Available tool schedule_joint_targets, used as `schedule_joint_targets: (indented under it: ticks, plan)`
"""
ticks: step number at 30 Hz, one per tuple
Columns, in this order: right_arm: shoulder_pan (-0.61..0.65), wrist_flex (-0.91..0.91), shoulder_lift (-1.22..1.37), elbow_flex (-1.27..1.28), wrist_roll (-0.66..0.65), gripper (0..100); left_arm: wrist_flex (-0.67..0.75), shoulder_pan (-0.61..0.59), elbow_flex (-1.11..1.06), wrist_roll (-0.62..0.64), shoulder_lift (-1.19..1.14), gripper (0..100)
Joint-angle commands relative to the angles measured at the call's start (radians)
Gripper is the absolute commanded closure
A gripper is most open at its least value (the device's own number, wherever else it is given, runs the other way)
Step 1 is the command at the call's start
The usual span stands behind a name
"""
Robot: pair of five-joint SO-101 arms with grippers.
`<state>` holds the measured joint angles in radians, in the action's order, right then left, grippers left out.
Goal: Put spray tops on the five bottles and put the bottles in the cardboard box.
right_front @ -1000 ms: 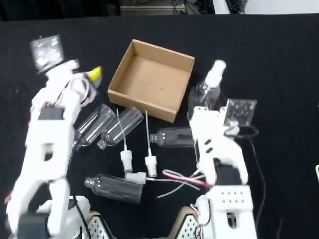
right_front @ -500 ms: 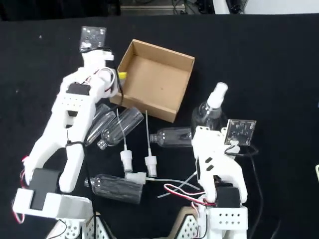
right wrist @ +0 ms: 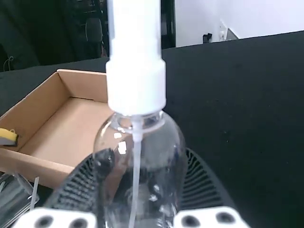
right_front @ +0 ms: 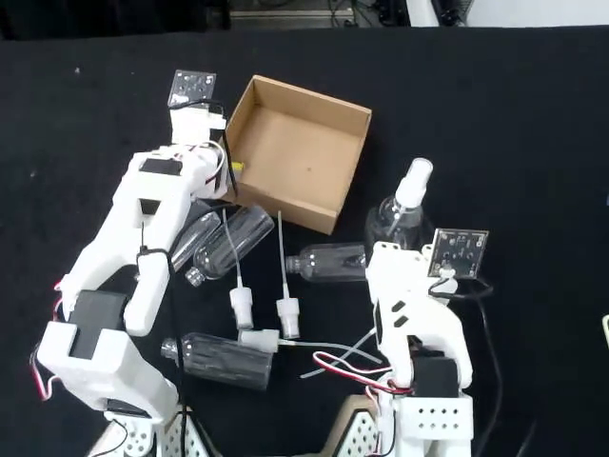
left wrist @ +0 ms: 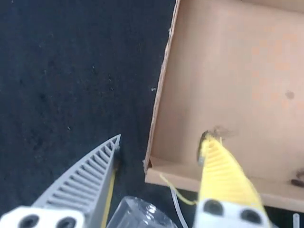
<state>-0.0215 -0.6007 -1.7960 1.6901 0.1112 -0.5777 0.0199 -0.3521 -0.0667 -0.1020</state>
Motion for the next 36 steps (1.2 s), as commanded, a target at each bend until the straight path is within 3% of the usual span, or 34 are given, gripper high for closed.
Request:
schedule_joint_targets:
  ticks: [1,4,8,16,23,32,36]
  plan:
    - [-0.012,-0.002,-0.097,-0.010,-0.003,98.7,-0.058,-0.012,0.058,0.003,0.006,89]
    - [-0.012,-0.002,-0.097,-0.010,-0.003,98.7,-0.115,-0.016,0.059,0.072,0.011,98]
    - [-0.012,-0.002,-0.097,-0.010,-0.005,98.7,-0.198,-0.022,0.079,0.123,0.018,93]
    - [-0.015,-0.002,-0.097,-0.010,-0.005,98.7,-0.321,-0.087,0.079,0.114,0.127,93]
    - [-0.015,-0.002,-0.097,-0.012,-0.005,98.7,-0.404,-0.073,0.077,-0.057,0.144,93]
    - [-0.015,-0.002,-0.097,-0.012,-0.005,98.7,-0.341,-0.088,0.160,-0.060,0.146,92]
    - [-0.018,-0.002,-0.097,-0.012,-0.005,98.7,-0.318,-0.096,0.226,-0.060,0.133,81]
